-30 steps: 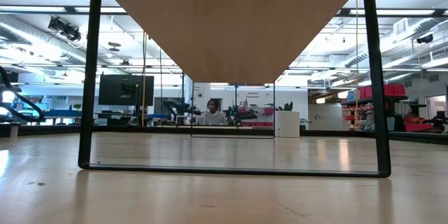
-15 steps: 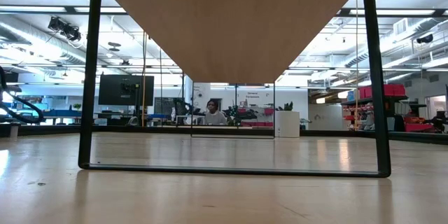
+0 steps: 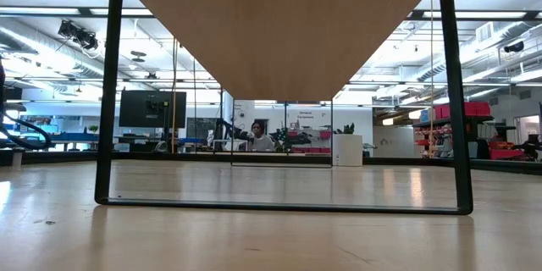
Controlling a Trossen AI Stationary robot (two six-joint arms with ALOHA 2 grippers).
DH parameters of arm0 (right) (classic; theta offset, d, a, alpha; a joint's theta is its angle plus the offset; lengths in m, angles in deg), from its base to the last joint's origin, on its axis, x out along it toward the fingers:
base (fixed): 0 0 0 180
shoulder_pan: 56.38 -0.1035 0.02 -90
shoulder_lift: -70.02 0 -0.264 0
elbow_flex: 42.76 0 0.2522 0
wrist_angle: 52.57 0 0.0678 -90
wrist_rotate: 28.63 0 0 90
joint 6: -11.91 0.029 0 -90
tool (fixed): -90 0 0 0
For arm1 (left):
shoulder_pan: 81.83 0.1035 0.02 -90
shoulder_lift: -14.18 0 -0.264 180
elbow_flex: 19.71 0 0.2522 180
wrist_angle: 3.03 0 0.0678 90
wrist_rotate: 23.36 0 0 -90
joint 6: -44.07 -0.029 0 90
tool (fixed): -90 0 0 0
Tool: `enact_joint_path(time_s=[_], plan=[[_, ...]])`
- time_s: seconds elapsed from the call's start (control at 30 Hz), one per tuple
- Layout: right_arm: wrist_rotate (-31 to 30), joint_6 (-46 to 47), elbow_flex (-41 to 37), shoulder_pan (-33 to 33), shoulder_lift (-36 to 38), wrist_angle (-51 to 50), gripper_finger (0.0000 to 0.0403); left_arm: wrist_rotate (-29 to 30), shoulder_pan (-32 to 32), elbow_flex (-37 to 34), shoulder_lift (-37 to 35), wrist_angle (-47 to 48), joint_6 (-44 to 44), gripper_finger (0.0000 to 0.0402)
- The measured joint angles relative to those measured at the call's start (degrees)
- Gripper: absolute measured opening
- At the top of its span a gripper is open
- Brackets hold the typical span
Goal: Pick & Place candle stick holders
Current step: Put the black candle holder on the shelf
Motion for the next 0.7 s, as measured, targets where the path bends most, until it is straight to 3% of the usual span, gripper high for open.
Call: enact_joint_path(time_s=[0.43,0.7], plan=[[2.3,-0.8,0.0,0.4,0.0,3.1,0.0095,-15.5,8.8,0.0,8.0,-9.5,5.5,0.0006],[3.6,-0.3,0.0,1.7,0.0,3.5,0.0095,-18.2,9.7,0.0,11.2,-12.2,5.4,0.0006]])
